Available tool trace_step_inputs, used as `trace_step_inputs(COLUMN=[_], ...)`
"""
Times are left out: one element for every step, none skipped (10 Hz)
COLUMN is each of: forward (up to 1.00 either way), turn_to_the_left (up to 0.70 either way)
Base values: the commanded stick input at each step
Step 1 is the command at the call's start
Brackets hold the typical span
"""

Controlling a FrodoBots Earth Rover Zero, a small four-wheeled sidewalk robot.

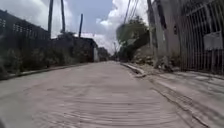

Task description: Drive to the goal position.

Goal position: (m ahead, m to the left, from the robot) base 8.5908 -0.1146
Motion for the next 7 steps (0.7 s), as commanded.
trace_step_inputs(forward=[1.0, 1.0, 1.0, 1.0, 1.0, 1.0, 1.0], turn_to_the_left=[0.0, 0.0, 0.0, 0.0, 0.0, 0.0, 0.0])
